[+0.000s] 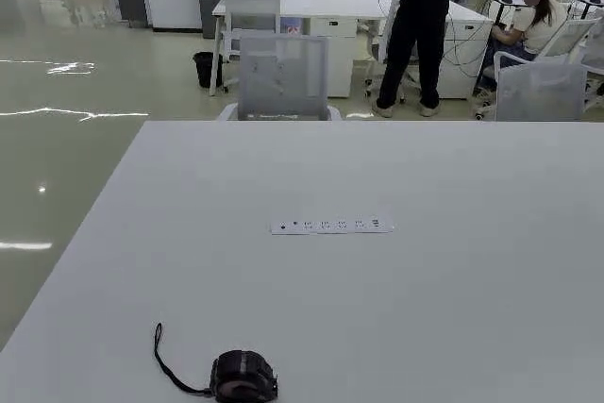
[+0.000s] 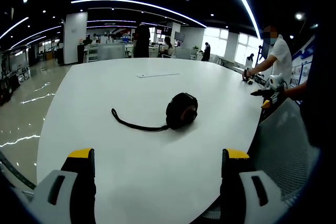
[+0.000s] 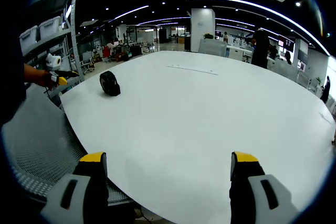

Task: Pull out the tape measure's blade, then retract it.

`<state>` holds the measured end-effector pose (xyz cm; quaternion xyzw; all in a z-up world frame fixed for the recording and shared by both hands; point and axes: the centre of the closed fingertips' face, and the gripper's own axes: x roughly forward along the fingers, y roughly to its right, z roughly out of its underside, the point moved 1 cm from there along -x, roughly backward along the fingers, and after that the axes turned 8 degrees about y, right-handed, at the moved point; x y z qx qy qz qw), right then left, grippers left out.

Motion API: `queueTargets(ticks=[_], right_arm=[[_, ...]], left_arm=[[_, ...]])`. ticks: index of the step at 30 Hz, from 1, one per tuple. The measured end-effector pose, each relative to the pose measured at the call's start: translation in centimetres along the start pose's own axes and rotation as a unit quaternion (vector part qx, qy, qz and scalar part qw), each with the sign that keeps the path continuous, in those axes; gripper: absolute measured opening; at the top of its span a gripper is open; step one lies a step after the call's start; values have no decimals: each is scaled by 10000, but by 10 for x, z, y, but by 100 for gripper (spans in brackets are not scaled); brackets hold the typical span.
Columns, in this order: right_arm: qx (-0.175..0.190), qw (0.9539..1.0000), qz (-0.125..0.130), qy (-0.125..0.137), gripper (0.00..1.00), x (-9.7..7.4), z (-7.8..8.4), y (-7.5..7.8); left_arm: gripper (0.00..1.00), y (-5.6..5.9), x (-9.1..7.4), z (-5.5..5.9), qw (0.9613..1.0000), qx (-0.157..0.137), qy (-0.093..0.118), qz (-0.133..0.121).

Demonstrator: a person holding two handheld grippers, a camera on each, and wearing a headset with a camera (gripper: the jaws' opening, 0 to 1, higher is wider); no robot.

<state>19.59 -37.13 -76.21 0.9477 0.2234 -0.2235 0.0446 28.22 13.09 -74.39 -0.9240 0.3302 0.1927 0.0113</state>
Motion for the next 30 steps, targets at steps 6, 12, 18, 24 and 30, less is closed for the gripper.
queueTargets(ticks=[6, 12, 18, 24, 30], right_arm=[[-82, 9999, -90, -76, 100, 2, 1, -1], [-122, 9995, -206, -187, 100, 4, 2, -1], [-287, 9989, -277, -257, 100, 9, -6, 2], [-393, 9983, -368, -203, 100, 19, -20, 9], [-552, 9966, -561, -239, 99, 28, -28, 6]], left_arm=[[99, -1, 4, -1, 10000, 53, 26, 21], [99, -1, 9, 2, 9999, 90, -22, 61], [99, 0, 15, -7, 9999, 113, 54, 84], [99, 1, 22, -14, 9996, 209, 99, 145], [99, 5, 29, -16, 9992, 268, 74, 279]])
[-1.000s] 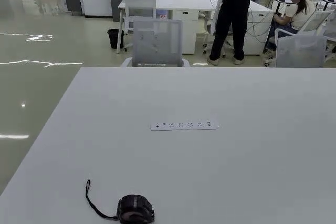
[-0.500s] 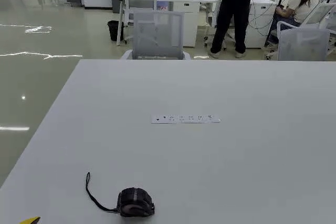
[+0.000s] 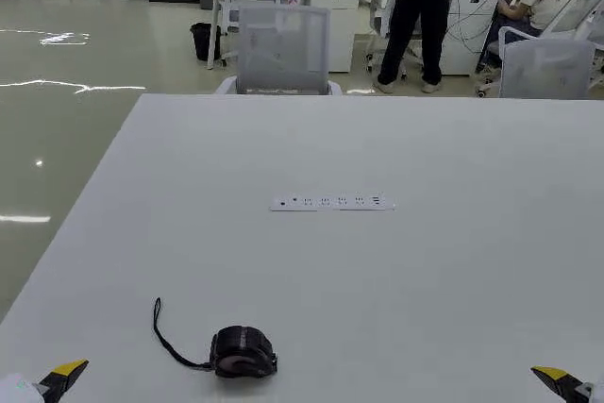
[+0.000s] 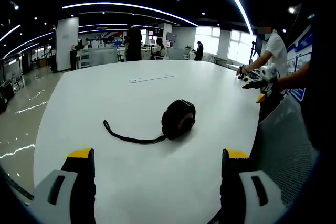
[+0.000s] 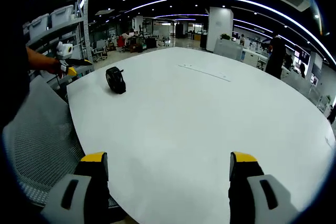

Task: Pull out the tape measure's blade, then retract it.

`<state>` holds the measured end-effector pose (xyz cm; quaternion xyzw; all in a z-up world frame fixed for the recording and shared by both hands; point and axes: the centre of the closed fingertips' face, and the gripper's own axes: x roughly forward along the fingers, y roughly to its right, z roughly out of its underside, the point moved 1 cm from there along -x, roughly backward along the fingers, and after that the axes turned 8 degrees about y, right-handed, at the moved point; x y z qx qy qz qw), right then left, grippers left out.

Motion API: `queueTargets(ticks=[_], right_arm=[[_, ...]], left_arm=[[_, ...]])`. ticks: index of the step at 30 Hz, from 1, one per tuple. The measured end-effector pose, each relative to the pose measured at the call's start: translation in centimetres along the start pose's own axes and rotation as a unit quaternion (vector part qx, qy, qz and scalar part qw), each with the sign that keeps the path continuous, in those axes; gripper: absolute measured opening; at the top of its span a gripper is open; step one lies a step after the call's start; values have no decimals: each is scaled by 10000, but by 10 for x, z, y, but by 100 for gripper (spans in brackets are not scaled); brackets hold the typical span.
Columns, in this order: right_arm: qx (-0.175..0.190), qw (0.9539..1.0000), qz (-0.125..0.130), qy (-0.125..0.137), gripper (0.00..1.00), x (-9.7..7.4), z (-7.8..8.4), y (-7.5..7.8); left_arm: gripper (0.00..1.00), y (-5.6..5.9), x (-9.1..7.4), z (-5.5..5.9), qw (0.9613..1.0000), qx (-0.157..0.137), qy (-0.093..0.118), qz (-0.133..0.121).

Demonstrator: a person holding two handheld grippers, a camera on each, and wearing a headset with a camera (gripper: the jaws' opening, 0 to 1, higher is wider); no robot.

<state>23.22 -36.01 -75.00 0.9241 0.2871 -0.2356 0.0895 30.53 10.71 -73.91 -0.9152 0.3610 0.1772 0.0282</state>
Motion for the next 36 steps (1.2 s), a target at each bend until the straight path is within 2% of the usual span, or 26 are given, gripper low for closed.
queueTargets(ticks=[7, 10, 14, 15, 18, 22, 24, 28, 30, 33, 36], right_arm=[[-94, 9998, -197, 0, 98, 8, -9, -4], [-205, 9994, -264, -61, 96, 12, -9, -4], [-135, 9993, -346, -79, 94, 18, -10, -7], [-316, 9986, -410, -141, 94, 20, -11, -8], [-286, 9985, -453, -102, 93, 25, -17, -8], [-295, 9983, -498, -18, 93, 31, -27, -7], [-382, 9978, -513, -168, 92, 36, -24, -5], [-425, 9966, -684, -153, 91, 47, -31, -9], [-462, 9960, -743, -154, 91, 52, -34, -11], [-537, 9946, -879, -93, 90, 63, -43, -16], [-562, 9936, -978, -53, 89, 72, -50, -21]], left_arm=[[99, 3, 11, -4, 9999, 13, -43, 149], [99, 2, 17, -6, 9996, 135, -85, 228], [99, 8, 24, -9, 9987, 199, -221, 402], [99, 9, 27, -11, 9983, 248, -250, 461], [99, 11, 34, -17, 9972, 395, -264, 570], [99, 7, 43, -23, 9965, 466, -242, 648], [99, 8, 47, -27, 9960, 519, -252, 687], [99, 9, 55, -32, 9948, 573, -275, 801], [99, 13, 57, -33, 9934, 654, -315, 887], [99, 18, 63, -33, 9881, 942, -499, 1108], [99, 21, 72, -39, 9859, 1026, -505, 1219]])
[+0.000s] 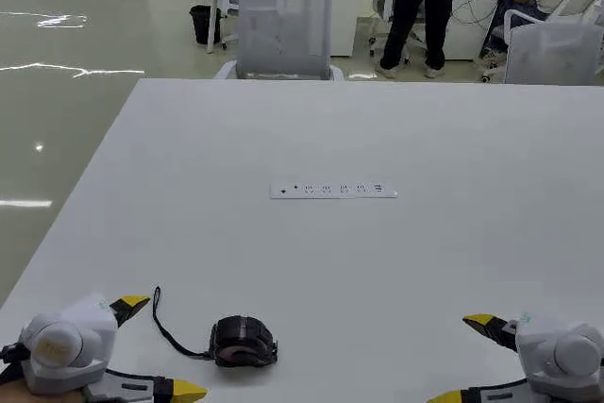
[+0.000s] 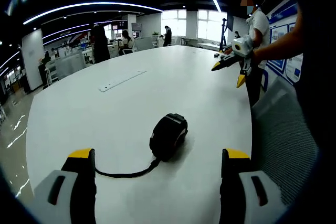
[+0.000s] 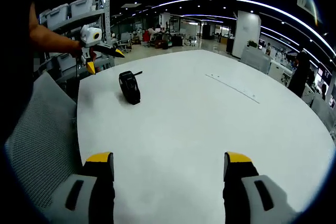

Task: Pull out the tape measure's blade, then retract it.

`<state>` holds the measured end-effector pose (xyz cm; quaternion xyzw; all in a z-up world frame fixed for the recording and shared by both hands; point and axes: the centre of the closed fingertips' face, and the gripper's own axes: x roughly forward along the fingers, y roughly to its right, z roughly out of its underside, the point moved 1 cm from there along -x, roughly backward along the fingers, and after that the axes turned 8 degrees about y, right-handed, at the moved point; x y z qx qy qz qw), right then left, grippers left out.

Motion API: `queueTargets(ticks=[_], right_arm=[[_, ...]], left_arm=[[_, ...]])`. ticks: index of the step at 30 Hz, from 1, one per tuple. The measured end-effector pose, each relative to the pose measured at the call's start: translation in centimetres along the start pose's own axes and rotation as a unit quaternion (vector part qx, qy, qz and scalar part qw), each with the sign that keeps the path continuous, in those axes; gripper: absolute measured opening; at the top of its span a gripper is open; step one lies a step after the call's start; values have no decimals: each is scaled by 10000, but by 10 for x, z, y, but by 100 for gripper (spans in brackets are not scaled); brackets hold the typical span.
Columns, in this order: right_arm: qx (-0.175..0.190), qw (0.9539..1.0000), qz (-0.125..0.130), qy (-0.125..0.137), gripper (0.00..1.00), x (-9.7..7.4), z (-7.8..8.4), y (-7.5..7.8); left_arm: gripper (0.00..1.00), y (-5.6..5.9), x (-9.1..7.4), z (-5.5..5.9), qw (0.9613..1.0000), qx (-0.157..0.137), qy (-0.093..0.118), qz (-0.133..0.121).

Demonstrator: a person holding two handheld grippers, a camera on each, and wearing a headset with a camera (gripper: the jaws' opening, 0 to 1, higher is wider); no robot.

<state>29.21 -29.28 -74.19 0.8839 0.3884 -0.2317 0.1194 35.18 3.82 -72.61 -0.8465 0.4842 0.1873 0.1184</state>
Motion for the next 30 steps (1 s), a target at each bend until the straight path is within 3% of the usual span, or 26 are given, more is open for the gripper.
queueTargets(ticks=[6, 11, 13, 15, 23, 29, 30], right_arm=[[-33, 9998, -179, 66, 88, 18, -12, -4], [-234, 9987, -448, 17, 86, 34, -21, -11], [-452, 9973, -569, -63, 85, 39, -23, -13], [-447, 9969, -640, -57, 84, 46, -28, -15], [-634, 9934, -960, -31, 81, 73, -53, -23], [-773, 9899, -1187, -37, 78, 94, -65, -33], [-815, 9888, -1251, -45, 78, 98, -67, -37]], left_arm=[[96, -1, 15, -13, 9995, 212, -19, 253], [92, 3, 29, -15, 9969, 470, -200, 603], [89, 7, 33, -14, 9940, 629, -355, 825], [84, 6, 39, -17, 9928, 721, -379, 877], [85, 11, 55, -21, 9853, 1015, -618, 1230], [79, 17, 66, -15, 9767, 1229, -886, 1522], [77, 21, 68, -13, 9734, 1297, -980, 1613]])
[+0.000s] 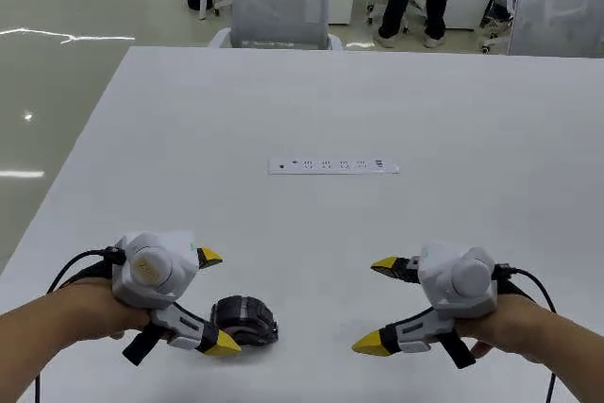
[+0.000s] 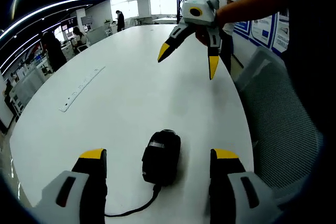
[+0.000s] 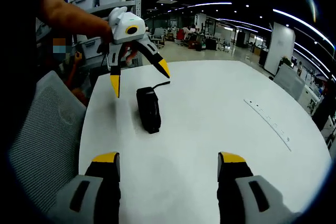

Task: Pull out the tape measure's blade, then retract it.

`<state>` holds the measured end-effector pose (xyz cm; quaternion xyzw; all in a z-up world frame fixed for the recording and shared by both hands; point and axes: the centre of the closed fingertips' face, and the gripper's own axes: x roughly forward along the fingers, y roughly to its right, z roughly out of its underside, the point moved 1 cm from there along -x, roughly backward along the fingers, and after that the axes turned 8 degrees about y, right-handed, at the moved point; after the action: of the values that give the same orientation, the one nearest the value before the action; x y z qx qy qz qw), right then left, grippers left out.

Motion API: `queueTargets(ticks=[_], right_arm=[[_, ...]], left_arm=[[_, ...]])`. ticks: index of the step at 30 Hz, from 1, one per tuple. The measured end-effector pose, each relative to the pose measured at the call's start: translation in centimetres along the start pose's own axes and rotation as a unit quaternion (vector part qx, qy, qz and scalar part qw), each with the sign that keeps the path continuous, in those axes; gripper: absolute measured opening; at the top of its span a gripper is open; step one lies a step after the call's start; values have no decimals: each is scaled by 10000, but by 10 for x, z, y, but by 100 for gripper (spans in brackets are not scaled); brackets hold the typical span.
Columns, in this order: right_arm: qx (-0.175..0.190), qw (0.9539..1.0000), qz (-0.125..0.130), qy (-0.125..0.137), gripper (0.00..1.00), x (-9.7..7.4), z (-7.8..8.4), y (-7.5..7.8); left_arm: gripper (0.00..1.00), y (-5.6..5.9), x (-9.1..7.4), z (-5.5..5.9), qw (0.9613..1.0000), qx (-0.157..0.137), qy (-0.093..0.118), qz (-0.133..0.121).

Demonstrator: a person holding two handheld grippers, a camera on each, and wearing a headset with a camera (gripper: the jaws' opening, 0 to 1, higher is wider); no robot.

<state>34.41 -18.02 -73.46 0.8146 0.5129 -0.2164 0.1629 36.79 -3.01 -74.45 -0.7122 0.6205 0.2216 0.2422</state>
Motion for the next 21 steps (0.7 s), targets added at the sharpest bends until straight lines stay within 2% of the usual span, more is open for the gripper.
queueTargets(ticks=[4, 9, 12, 14, 19, 21], right_arm=[[-103, 9997, -204, -65, 76, 13, -3, -6], [-223, 9987, -435, -145, 73, 31, -5, -11], [-295, 9979, -541, -211, 69, 40, -4, -12], [-333, 9971, -635, -257, 66, 49, -3, -13], [-470, 9950, -824, -313, 59, 71, -6, -19], [-514, 9938, -919, -367, 55, 82, -5, -24]], left_arm=[[76, 4, 11, 3, 9996, 114, -197, 142], [73, 7, 20, 3, 9992, 93, -297, 231], [66, 7, 22, 3, 9989, 125, -368, 262], [61, 6, 24, 7, 9982, 229, -491, 257], [58, 12, 30, 11, 9968, 206, -640, 424], [54, 13, 33, 13, 9957, 317, -732, 461]])
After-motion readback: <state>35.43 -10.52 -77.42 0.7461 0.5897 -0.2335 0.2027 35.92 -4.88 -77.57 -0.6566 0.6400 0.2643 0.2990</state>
